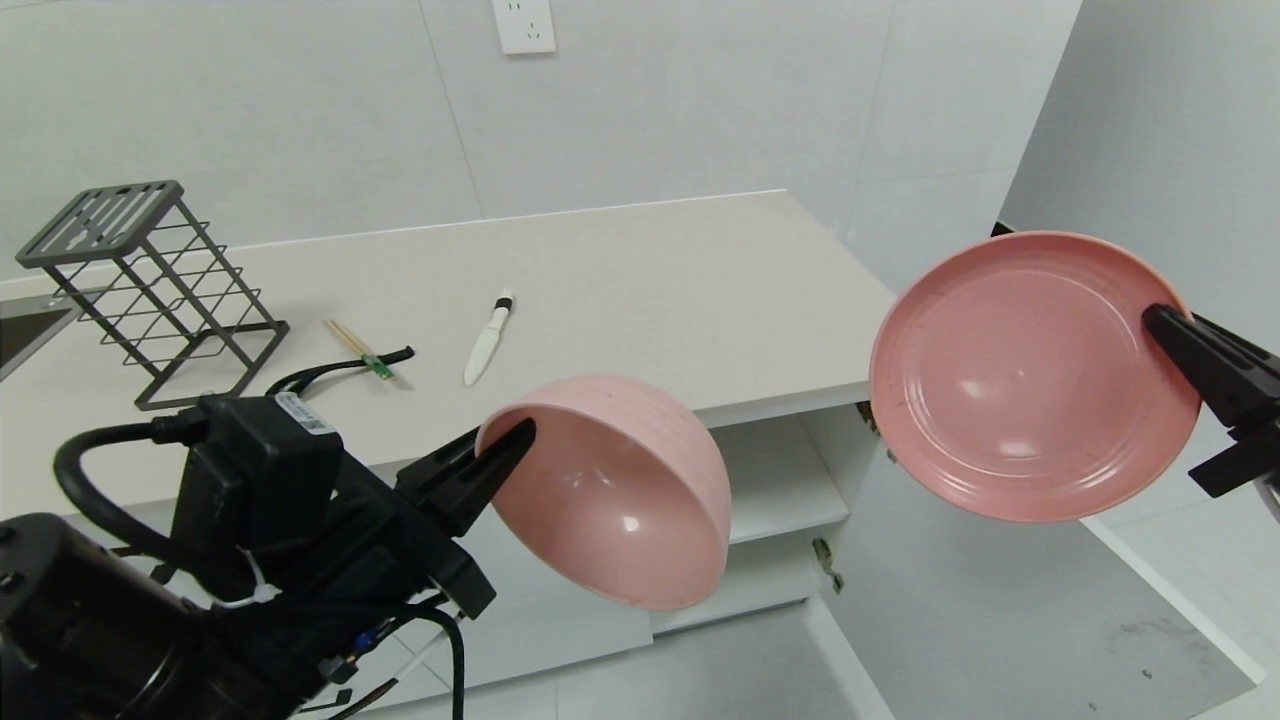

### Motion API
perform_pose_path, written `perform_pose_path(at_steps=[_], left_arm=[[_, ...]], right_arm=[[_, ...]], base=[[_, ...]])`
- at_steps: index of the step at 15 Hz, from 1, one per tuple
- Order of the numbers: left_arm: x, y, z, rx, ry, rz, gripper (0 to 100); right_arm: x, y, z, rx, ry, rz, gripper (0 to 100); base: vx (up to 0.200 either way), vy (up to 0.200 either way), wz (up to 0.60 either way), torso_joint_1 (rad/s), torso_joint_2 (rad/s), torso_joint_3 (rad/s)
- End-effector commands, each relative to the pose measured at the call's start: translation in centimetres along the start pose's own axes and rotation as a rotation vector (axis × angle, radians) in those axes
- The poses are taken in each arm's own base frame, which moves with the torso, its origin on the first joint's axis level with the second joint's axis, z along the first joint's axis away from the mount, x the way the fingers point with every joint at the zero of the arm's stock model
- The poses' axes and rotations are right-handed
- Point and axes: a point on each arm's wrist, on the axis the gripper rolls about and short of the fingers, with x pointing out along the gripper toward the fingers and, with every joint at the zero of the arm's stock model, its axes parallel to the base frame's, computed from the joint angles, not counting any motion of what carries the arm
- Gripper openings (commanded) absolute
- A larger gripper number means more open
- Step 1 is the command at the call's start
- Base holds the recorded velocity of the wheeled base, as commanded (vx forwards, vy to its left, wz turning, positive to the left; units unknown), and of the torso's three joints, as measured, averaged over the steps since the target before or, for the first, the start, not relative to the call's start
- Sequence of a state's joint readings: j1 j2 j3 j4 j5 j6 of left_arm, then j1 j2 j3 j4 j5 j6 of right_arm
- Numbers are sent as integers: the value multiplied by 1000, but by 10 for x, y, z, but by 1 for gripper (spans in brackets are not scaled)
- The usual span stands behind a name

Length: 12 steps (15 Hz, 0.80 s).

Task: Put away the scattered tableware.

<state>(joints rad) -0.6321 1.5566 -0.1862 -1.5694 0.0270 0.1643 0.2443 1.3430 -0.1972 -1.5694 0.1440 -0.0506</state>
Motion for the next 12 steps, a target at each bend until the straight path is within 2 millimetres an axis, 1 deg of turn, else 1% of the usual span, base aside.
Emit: perform_pose_path(at_steps=[1,7,9,12], left_arm=[[-1,0,0,0,0,2,0],[-3,0,-1,-1,6,1,0],[-3,0,-1,-1,6,1,0],[-3,0,-1,-1,4,2,0]], right_arm=[[0,0,-1,-3,2,0,0],[0,0,-1,-2,6,0,0],[0,0,-1,-2,6,0,0],[0,0,-1,-2,6,0,0]], base=[[0,0,0,0,0,0],[0,0,0,-7,11,10],[0,0,0,-176,337,168],[0,0,0,-243,471,227]])
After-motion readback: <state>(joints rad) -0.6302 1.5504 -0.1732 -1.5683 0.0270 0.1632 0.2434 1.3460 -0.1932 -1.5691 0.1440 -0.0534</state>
